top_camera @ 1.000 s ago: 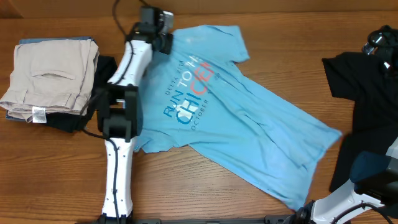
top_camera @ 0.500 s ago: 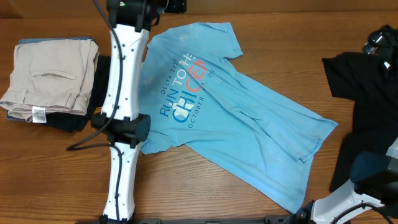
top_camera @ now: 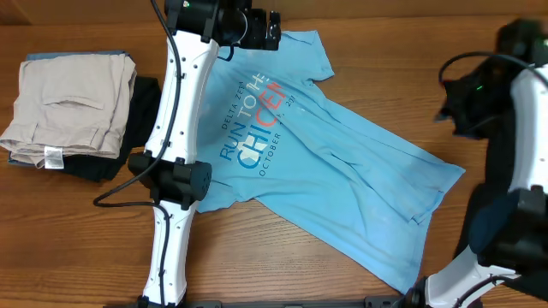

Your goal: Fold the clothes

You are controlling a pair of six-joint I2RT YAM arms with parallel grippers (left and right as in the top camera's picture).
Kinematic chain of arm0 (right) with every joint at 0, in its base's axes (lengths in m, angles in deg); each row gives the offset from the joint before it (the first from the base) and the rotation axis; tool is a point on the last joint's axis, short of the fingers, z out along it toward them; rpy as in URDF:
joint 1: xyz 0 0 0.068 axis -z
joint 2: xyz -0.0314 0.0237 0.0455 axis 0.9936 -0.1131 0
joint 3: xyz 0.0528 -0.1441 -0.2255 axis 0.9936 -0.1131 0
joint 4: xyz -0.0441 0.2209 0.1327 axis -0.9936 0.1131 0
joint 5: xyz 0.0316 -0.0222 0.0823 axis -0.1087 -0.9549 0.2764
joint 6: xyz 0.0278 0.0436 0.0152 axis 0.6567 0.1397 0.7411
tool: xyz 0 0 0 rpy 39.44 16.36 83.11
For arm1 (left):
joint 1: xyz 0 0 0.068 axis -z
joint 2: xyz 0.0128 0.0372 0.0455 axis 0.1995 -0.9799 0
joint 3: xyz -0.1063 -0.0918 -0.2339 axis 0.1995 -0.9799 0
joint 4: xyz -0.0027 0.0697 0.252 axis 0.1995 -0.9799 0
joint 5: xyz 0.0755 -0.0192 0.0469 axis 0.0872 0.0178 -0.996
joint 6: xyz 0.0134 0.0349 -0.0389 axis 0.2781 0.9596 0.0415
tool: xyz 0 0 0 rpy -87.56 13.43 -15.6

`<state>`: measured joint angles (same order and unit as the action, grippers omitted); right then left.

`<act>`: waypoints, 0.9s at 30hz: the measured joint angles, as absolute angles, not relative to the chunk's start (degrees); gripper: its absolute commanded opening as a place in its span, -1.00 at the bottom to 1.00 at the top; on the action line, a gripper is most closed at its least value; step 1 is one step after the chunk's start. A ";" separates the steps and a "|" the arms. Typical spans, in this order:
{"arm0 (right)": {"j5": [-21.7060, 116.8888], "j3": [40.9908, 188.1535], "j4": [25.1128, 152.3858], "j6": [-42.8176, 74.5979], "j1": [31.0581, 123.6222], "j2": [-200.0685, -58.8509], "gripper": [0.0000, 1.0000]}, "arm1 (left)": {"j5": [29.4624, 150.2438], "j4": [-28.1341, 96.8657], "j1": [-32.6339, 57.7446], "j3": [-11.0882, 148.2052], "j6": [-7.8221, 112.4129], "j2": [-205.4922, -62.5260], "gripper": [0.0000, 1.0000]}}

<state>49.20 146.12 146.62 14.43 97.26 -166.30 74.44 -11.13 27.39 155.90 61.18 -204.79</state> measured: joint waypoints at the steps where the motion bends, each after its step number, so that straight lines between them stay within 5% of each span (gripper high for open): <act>1: 49.55 142.69 145.02 14.38 96.80 -166.41 -0.10 | 74.38 -11.06 27.39 155.75 61.18 -204.79 1.00; 7: 49.39 124.81 131.97 15.04 93.70 -166.32 -0.92 | 74.01 -10.82 27.39 155.72 61.18 -204.79 1.00; 15: 47.41 114.06 110.49 18.43 93.70 -166.32 -0.92 | 70.95 -10.98 27.39 154.94 61.20 -204.79 1.00; 27: 46.71 107.28 101.31 18.49 93.70 -166.34 -0.92 | 69.92 -8.18 27.39 145.34 61.18 -204.77 1.00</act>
<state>46.71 107.28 101.31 18.49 93.70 -166.34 69.92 -8.18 27.39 145.34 61.18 -204.77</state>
